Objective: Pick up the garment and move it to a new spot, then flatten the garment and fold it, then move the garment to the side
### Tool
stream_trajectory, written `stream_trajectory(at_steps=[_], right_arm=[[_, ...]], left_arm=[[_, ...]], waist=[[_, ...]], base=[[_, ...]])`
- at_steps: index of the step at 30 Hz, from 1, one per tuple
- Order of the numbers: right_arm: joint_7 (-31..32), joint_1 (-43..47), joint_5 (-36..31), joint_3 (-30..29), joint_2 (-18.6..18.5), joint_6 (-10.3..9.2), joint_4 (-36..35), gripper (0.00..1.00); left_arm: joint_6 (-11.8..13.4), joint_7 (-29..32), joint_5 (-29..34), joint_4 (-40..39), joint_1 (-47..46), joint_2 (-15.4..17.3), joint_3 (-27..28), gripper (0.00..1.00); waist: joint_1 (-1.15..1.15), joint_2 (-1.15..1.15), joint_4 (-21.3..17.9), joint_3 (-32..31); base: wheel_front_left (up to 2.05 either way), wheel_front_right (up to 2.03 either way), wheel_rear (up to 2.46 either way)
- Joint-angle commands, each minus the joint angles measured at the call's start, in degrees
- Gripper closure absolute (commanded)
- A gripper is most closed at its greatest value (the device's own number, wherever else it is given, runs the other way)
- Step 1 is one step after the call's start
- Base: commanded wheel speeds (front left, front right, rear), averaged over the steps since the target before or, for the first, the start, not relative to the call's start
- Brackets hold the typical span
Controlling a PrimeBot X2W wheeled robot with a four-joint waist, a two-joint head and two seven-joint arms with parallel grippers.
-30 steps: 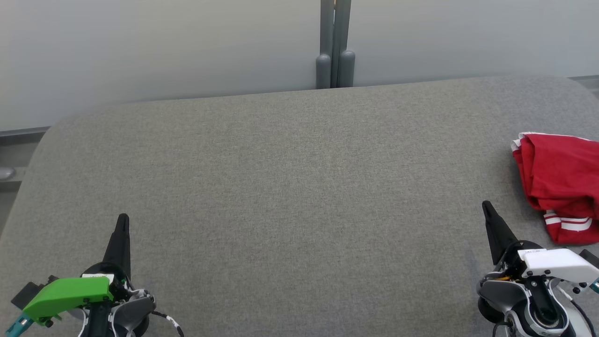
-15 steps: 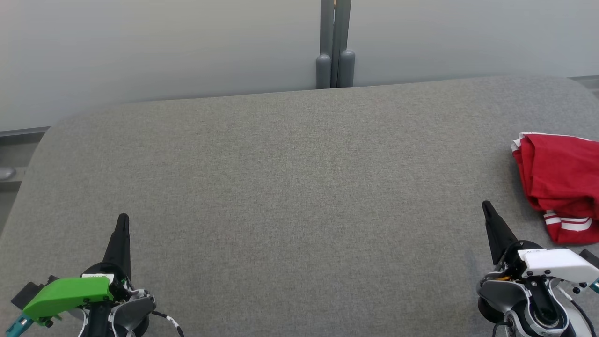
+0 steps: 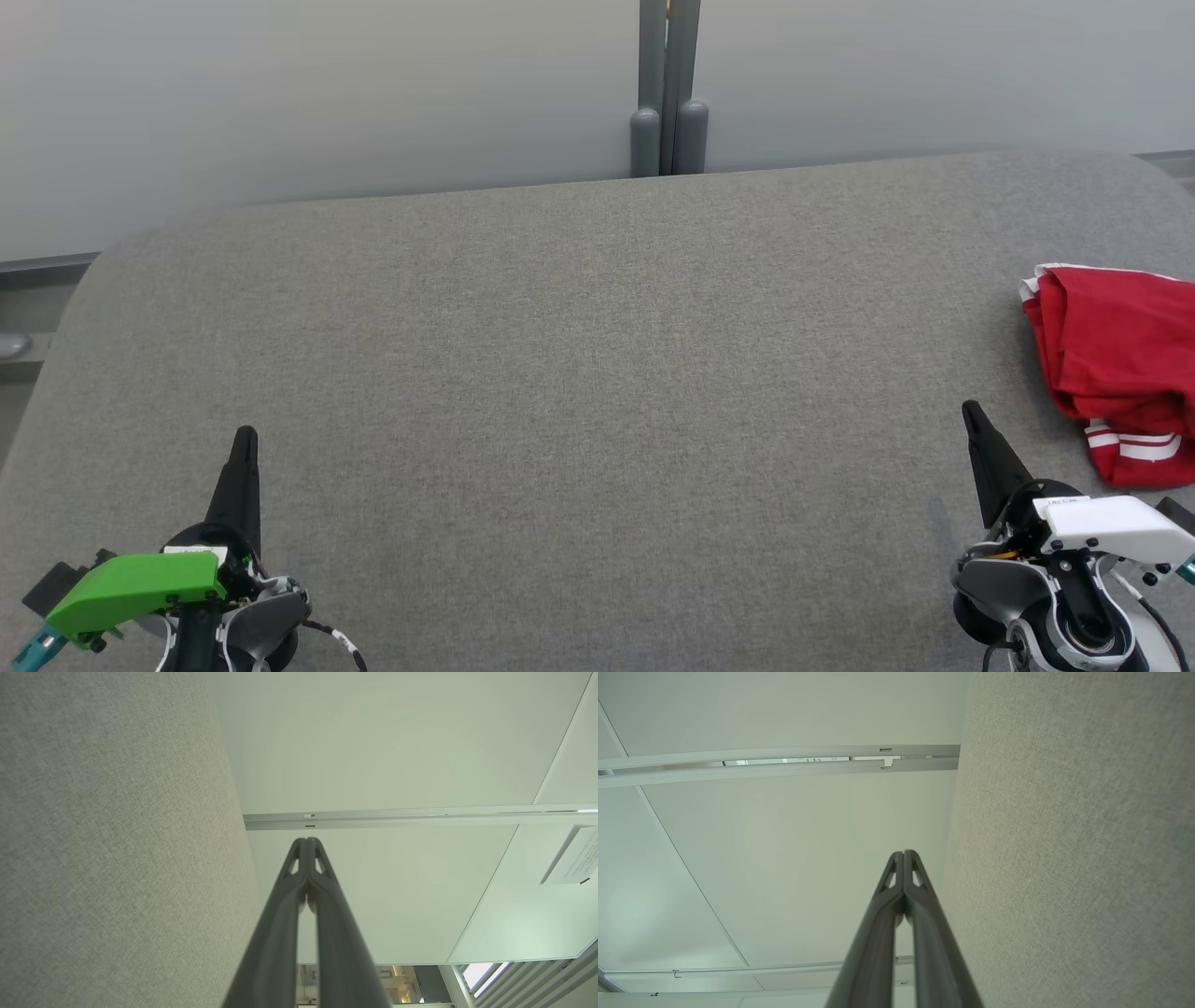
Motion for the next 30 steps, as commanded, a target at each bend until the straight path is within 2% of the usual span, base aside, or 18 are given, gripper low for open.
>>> stream_trajectory(at_steps=[1,30], right_arm=[[0.3,-0.6,0.3,0.1,-0.3,0.02,-0.2,1.00],[0.3,-0.6,0.3,0.1,-0.3,0.03,-0.2,1.00]], left_arm=[[-0.2,0.2,-0.1,-0.3,-0.7,0.0,0.0,1.00],[-0.2,0.1,-0.1,-0.3,-0.7,0.0,0.0,1.00]], waist=[[0.00,0.00,0.0,0.0],[0.00,0.00,0.0,0.0]], base=[[0.00,0.00,0.00],[0.00,0.00,0.00]])
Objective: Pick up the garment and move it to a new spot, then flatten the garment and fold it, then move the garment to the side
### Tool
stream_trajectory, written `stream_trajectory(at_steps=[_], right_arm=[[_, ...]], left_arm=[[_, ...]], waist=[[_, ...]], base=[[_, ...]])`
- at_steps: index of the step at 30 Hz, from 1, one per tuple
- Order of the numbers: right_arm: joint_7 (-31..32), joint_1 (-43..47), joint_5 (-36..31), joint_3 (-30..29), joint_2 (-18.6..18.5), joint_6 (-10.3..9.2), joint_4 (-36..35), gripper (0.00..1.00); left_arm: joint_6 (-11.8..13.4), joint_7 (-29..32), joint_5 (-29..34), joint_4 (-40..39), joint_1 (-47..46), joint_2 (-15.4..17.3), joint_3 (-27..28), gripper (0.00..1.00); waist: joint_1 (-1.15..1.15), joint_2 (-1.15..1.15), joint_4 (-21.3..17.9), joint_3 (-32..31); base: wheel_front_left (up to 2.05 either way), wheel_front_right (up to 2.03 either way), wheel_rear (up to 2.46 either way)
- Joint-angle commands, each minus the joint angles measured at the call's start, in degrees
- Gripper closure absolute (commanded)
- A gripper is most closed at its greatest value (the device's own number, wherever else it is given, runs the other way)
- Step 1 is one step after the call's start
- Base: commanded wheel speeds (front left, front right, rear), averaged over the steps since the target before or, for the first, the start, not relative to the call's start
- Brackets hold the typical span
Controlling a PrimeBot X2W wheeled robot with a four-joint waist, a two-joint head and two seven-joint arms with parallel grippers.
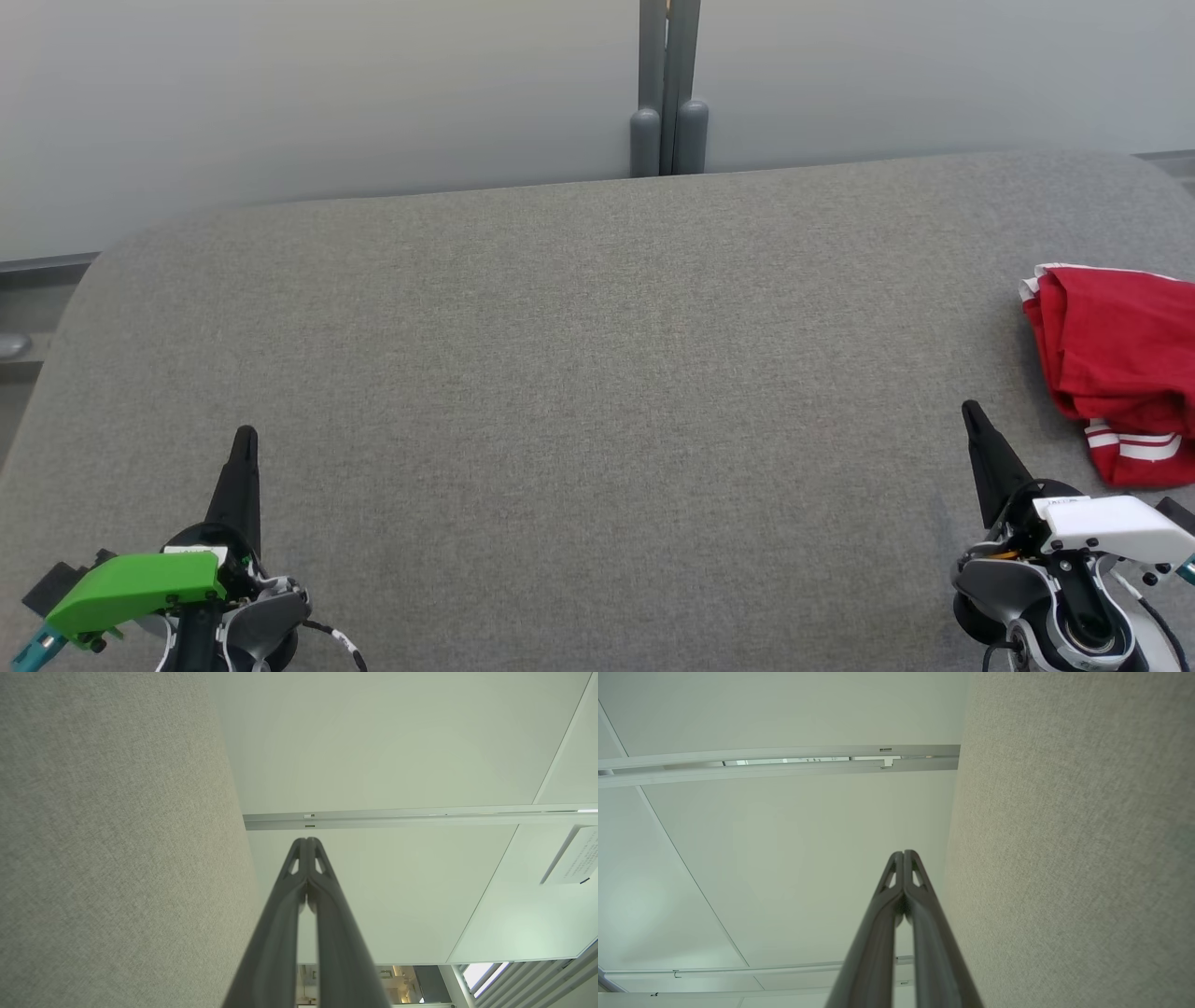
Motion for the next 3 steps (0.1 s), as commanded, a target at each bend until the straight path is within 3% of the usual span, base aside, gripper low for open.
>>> stream_trajectory(at_steps=[1,3], right_arm=[[0.3,-0.6,0.3,0.1,-0.3,0.02,-0.2,1.00],[0.3,-0.6,0.3,0.1,-0.3,0.02,-0.2,1.00]], left_arm=[[-0.2,0.1,-0.1,-0.3,-0.7,0.0,0.0,1.00],[-0.2,0.1,-0.1,-0.3,-0.7,0.0,0.0,1.00]], waist=[[0.00,0.00,0.0,0.0],[0.00,0.00,0.0,0.0]], base=[[0.00,0.00,0.00],[0.00,0.00,0.00]])
